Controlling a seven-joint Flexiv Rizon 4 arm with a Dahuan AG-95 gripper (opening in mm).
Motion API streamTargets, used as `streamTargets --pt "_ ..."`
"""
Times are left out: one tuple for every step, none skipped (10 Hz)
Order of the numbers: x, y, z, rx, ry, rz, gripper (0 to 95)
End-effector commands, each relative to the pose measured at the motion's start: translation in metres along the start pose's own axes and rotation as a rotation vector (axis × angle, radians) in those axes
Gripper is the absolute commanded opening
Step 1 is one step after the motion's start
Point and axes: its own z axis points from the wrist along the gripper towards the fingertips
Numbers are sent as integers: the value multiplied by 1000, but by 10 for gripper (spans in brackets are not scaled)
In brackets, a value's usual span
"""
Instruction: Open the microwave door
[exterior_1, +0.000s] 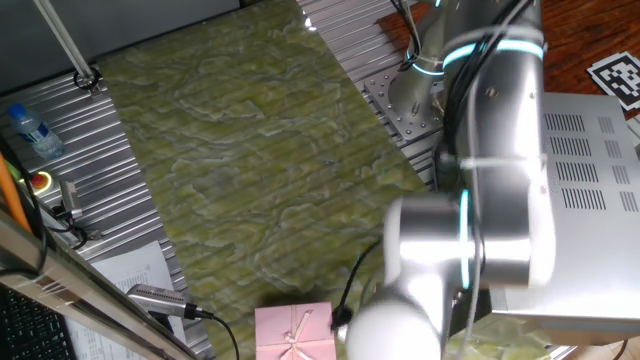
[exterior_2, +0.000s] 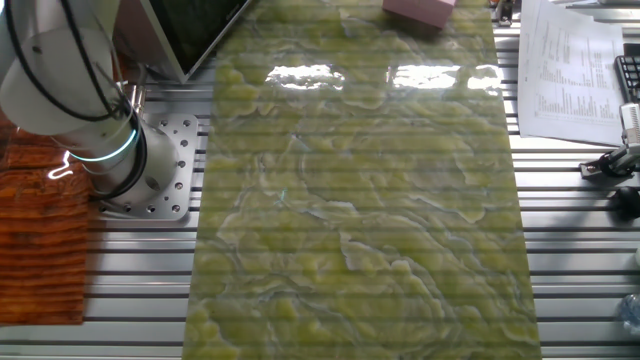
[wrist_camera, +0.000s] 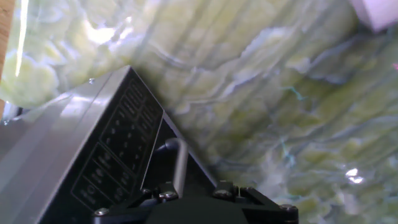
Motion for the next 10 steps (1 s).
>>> streamTargets --pt "0 3 -2 -19 14 30 380" --pt "-1 4 -2 -27 13 37 380" --pt "-2 5 -3 -46 3 44 380" --pt "-2 6 -4 -53 17 58 380" --pt "-2 6 -4 -59 26 74 380" --pt "-1 7 -5 -75 32 96 380" --pt "-1 7 -5 -114 44 153 380" --pt "0 7 -5 -128 44 165 380" --pt "2 11 -6 -181 29 190 380" --pt "6 15 -7 -211 30 212 380"
